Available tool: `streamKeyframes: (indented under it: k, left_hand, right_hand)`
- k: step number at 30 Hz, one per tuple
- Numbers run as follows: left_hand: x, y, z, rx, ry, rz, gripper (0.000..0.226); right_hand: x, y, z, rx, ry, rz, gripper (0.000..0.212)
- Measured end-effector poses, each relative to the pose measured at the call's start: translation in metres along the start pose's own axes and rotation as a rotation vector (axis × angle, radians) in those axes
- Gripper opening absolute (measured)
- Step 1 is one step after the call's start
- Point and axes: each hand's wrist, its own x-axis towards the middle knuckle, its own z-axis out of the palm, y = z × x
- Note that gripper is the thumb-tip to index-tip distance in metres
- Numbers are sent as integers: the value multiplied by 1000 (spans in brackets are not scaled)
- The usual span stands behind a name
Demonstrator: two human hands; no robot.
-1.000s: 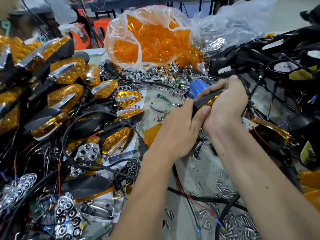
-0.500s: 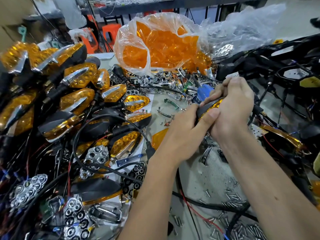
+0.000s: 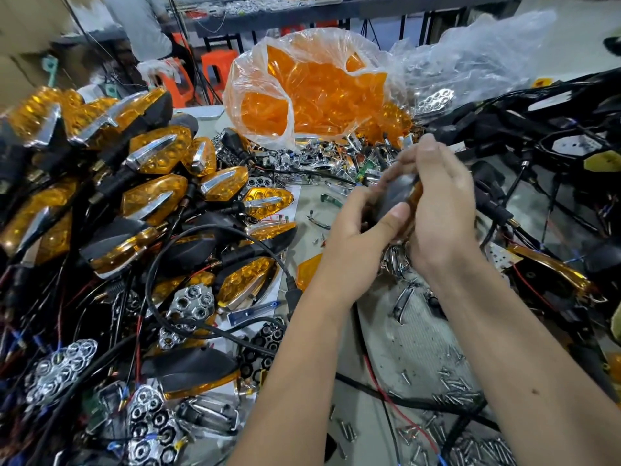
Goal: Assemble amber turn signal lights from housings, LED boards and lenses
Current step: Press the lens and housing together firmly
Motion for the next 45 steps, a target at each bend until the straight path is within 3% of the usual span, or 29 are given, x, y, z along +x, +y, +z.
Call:
streamKeyframes:
  k: [3, 8, 11, 15, 23, 27, 33, 37, 40, 42, 45]
  left_hand:
    - [1, 0, -8, -126, 77, -76, 20]
    - [2, 0, -24, -229, 48, -119, 28]
    - [2, 0, -27, -218, 45, -107, 23]
    - [0, 1, -29, -291, 67, -135, 13]
    - [0, 6, -30, -170, 201, -115, 12]
    - [0, 6, -26, -151, 171, -116, 10]
    - [1, 3, -28, -123, 152, -130, 15]
    - [0, 6, -27, -157, 126, -48, 18]
    - [-1, 10, -25, -105, 124, 84, 20]
    - [-2, 13, -26, -47, 146, 127, 21]
    - [0, 14, -29, -30, 262, 85, 19]
  right_hand:
    - [-5, 6, 1, -98, -155, 58, 41]
    - [-6, 8, 2, -147, -301, 29, 35]
    - [-3, 8, -2, -187, -260, 7, 20]
    - [0, 7, -11, -158, -283, 105, 26]
    - [2, 13, -13, -190, -380, 122, 25]
    - [5, 13, -16, -240, -319, 59, 23]
    - [0, 10, -13, -124, -259, 171, 16]
    - [-1, 11, -10, -97, -348, 221, 25]
    - [-3, 13, -8, 4, -484, 288, 47]
    - [-3, 12, -9, 28, -515, 284, 50]
    - [-4, 9, -8, -198, -495, 194, 47]
